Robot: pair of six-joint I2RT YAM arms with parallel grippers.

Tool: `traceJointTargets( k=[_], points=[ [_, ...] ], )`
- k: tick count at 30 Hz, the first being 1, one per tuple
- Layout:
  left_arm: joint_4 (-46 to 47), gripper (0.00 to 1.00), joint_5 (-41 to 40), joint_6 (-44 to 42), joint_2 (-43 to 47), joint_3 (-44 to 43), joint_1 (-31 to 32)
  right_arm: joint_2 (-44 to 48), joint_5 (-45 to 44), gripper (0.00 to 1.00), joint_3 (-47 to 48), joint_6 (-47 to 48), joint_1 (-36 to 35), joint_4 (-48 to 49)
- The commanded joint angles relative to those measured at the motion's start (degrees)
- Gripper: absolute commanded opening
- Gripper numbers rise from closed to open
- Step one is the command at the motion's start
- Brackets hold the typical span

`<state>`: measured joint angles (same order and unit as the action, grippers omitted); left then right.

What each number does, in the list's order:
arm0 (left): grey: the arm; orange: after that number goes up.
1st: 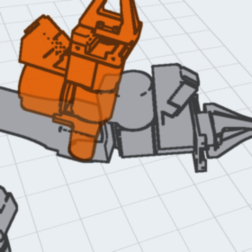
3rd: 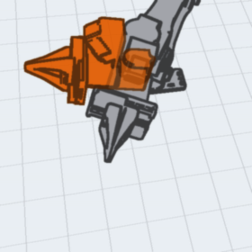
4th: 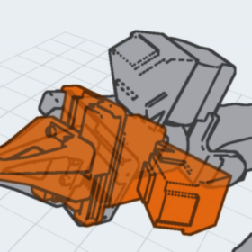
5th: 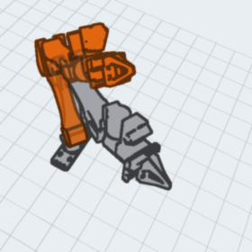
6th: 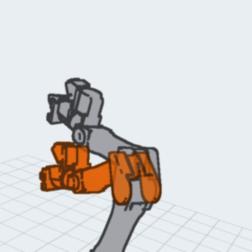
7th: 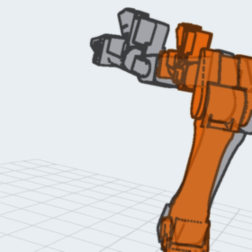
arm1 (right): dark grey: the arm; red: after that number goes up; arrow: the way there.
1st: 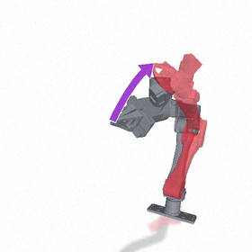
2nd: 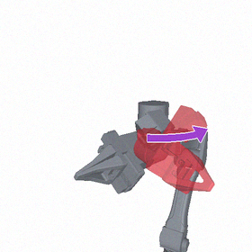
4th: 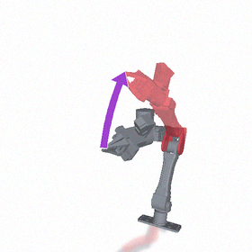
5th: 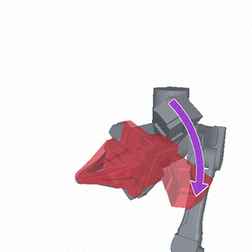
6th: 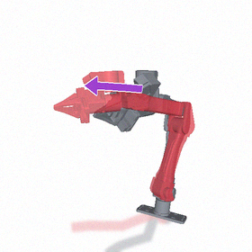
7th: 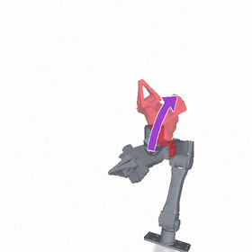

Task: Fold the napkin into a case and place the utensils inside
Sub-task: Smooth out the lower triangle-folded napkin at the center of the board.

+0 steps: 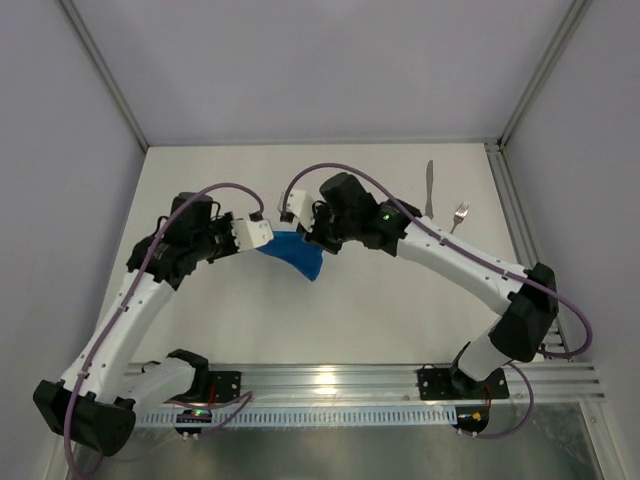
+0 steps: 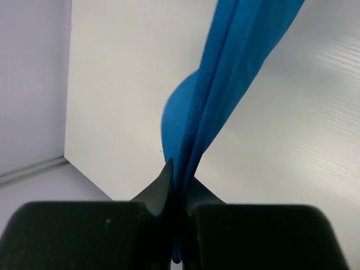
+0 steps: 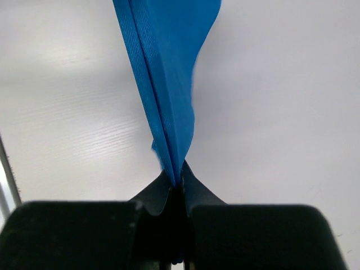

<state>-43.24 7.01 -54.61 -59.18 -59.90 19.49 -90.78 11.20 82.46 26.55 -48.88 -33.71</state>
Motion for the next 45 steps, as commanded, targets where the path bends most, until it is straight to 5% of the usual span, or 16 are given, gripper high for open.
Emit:
traceJointTargets(
  k=[1,8,19,26,31,36,45],
  points=[
    [-23.1,0.0,2.7,-4.9,3.1,-9.9,-0.3,5.3,3.0,0.04,7.1,4.0,-0.1,-19.6],
    [-30.8,0.0,5.8,-4.2,2.8,-20.0,-0.3,11.7,8.0,0.04,9.8,7.2,-0.2,-20.4],
    [-16.8,0.0,-3.0,-3.0,-5.6,-15.6,-1.0,0.0,4.0,0.04,11.1,12.3,6.7,-18.2],
    [-0.1,0.0,-8.1,0.6,-20.1,-20.8,-3.7,-17.3,-7.0,0.04,31.6,15.4,13.6,-13.8],
    [7.8,0.0,-13.5,2.4,-34.3,-33.0,-4.2,-26.4,-19.5,0.04,42.9,18.4,16.6,-5.6],
    [22.0,0.0,-14.6,3.2,-38.2,-34.1,-4.3,-23.4,-31.0,0.04,34.2,22.5,16.6,13.4],
    [33.5,0.0,-9.4,-3.7,-34.1,-7.5,-3.4,-14.2,-33.4,0.04,-5.9,25.1,12.0,38.2]
  ],
)
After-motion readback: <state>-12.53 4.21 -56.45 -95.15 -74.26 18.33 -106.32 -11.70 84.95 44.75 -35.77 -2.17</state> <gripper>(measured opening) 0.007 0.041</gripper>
